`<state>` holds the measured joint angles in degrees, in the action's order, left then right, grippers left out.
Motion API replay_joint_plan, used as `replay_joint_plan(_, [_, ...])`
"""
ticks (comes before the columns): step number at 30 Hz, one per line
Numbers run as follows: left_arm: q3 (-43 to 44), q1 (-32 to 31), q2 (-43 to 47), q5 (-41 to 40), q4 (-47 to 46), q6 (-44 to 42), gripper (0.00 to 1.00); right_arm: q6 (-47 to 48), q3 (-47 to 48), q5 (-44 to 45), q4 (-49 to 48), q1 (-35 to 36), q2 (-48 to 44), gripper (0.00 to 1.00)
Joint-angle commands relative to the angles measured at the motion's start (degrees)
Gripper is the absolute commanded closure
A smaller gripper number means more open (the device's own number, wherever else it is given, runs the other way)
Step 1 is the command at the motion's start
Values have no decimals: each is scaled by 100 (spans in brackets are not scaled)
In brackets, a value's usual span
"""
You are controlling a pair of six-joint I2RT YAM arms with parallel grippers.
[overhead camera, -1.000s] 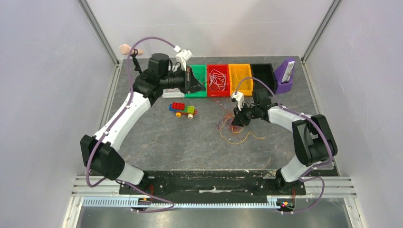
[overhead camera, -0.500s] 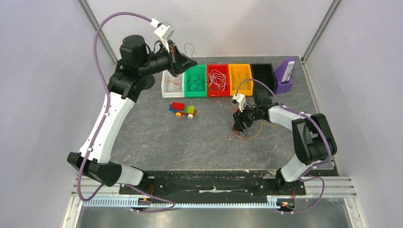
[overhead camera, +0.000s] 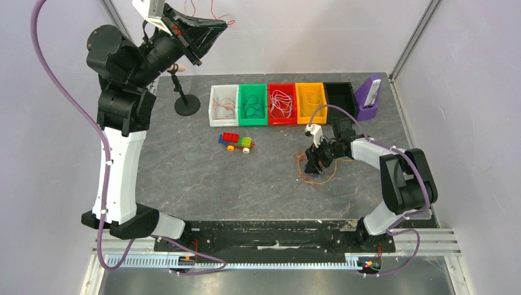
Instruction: Untangle the cables
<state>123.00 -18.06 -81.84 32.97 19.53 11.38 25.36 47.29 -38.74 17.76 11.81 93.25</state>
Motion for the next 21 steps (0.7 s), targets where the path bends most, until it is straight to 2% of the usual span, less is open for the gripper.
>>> replay_joint_plan(1, [-100,45,-103,30,49,-134,98,-41,173,-448,207,-23,-588,26])
replay_joint_plan(6, [-857,40,122,205,20,-121,98,-94,879,-95,461,-39,-1173,9])
replay_joint_plan(10, [-1453,32,170,600,25,135,98,317,1273,-17,880,-39,-1670,2])
replay_joint_plan(16, [-2277,-196,81,1200,-2,697,98,996,1509,-291,1327,-37,-2437,2])
replay_joint_plan(21, [-2746,-423,182,1284,-373,900,98,1150,1730,-885,1637,-34,-2723,2])
